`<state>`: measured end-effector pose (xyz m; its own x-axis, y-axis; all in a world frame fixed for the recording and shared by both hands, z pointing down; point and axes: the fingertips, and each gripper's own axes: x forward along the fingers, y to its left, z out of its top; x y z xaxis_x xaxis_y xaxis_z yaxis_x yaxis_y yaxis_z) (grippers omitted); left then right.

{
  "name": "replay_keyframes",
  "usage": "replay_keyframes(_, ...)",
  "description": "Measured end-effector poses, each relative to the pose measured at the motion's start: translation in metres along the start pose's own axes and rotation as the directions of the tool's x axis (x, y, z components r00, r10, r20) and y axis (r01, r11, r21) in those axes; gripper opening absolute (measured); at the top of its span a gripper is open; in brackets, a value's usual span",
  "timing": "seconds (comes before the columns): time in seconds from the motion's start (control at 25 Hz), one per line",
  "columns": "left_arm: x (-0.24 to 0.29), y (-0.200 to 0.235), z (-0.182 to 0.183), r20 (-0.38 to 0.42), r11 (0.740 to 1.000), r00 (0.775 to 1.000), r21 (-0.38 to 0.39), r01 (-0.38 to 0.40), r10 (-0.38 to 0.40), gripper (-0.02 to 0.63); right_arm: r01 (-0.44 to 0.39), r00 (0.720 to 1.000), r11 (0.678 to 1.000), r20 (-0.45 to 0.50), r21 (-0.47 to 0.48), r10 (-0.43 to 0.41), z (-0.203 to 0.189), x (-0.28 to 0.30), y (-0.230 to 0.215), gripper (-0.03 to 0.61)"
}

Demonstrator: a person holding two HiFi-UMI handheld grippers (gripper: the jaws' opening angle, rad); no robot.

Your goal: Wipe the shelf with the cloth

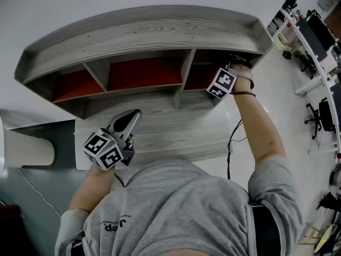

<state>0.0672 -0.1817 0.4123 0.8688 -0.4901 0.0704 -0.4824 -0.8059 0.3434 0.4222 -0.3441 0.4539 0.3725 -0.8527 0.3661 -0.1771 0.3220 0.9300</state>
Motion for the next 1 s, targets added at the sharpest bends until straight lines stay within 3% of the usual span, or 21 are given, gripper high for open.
replay_keyframes(0.16,0.033,-0.011,0.013,-0.016,0.986,0.987,0.045,0.159,-0.158,0.017,0.251,0.966,0.967,-0.072,0.037,-0.248,-0.014,-0.031,-0.056,0.06)
replay_keyframes(0.32,0.038,-0.026,0.014,-0.054,0.954,0.955,0.059,0.294,-0.291,0.017,0.426,0.879,0.904,-0.221,-0.033,-0.422,-0.035,-0.045,-0.09,0.06)
replay_keyframes(0.44,0.023,-0.021,0.01,-0.072,0.94,0.939,0.039,0.338,-0.335,0.017,0.492,0.831,0.871,-0.295,-0.008,-0.472,-0.047,-0.05,-0.097,0.06)
replay_keyframes(0.6,0.002,0.006,0.0,-0.097,0.947,0.943,-0.019,0.32,-0.32,0.017,0.539,0.787,0.841,-0.373,0.031,-0.491,-0.064,-0.042,-0.102,0.061)
replay_keyframes(0.68,-0.006,0.014,-0.004,-0.112,0.951,0.945,-0.025,0.307,-0.308,0.017,0.528,0.78,0.849,-0.403,0.014,-0.478,-0.064,-0.032,-0.103,0.061)
replay_keyframes(0.76,-0.013,0.021,-0.007,-0.121,0.957,0.949,-0.029,0.29,-0.291,0.017,0.463,0.798,0.886,-0.425,-0.02,-0.426,-0.063,-0.016,-0.092,0.061)
replay_keyframes(0.88,-0.019,0.033,-0.007,-0.121,0.966,0.958,-0.032,0.258,-0.26,0.017,0.259,0.856,0.964,-0.446,-0.064,-0.26,-0.062,0.012,-0.039,0.061)
replay_keyframes(1.0,-0.02,0.04,-0.004,-0.117,0.971,0.964,-0.043,0.234,-0.237,0.017,0.013,0.884,0.998,-0.465,-0.068,-0.043,-0.065,0.032,0.04,0.061)
